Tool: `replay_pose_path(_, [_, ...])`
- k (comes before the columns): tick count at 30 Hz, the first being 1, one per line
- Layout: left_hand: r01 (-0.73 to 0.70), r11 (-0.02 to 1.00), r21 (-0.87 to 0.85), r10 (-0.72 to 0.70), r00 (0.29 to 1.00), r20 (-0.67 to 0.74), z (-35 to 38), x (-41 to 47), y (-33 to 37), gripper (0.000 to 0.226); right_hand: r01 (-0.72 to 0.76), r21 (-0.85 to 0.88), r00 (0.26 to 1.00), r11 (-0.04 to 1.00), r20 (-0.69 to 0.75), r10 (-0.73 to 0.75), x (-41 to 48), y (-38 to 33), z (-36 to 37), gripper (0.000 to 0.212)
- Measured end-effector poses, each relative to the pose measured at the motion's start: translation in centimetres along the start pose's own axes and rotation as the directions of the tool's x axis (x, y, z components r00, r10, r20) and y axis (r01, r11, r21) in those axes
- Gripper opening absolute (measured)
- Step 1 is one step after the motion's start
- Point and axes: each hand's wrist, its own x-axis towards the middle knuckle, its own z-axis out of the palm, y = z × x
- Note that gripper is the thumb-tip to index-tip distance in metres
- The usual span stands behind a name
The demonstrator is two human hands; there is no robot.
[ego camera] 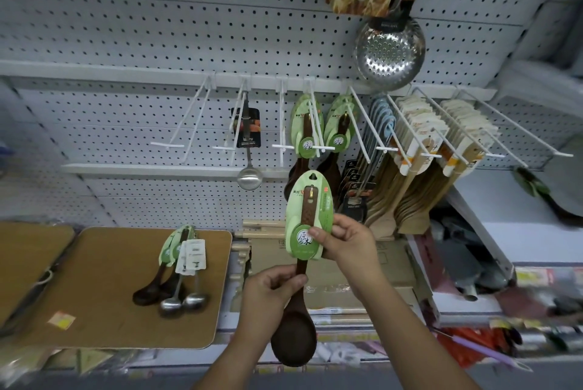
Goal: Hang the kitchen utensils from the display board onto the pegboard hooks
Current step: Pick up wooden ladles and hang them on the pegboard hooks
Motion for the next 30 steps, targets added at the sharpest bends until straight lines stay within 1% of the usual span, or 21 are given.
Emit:
replay_pose_path(6, [-0.038,0.999,-0.023,0.038,0.999,0.004,0.4,1.0,1.4,0.02,0.048,0.031,0.999,0.998,0.013,-0.048,0.5,-1.6,0.1,0.023])
replay_pose_path(10, [-0.052,0.997,-0.049,0.052,0.999,0.005,0.9,1.4,1.8,0.02,0.062,0.018,0.998,0.998,0.004,-0.063,0.9,-2.2,-0.1,0.022])
replay_pose_path(15, [-0.048,0.998,-0.034,0.048,0.999,0.001,1.5,2.2,1.6,0.019,0.056,0.029,0.998,0.998,-0.043,-0.055,1.7,-2.1,-0.2,0.019])
replay_pose_path(20, [-0.052,0.998,-0.016,0.052,0.998,-0.028,2.0,3.5,1.5,0.015,0.066,0.004,0.993,0.998,-0.1,-0.066,2.9,-1.7,0.2,0.02])
replay_pose_path(24, [-0.083,0.996,0.037,0.084,0.996,-0.036,2.4,6.1,1.8,0.016,0.054,-0.033,0.988,0.998,-0.143,-0.059,5.3,-1.8,0.5,0.019])
replay_pose_path(28, [-0.085,0.989,0.121,0.086,0.996,-0.002,2.5,10.2,2.0,0.027,0.041,-0.093,0.989,0.995,-0.138,-0.054,8.9,-2.0,0.7,0.014])
replay_pose_path(30, [-0.093,0.986,0.135,0.094,0.996,0.002,2.8,12.2,2.0,0.025,0.037,-0.126,0.987,0.991,-0.152,-0.056,10.8,-2.1,0.7,0.01])
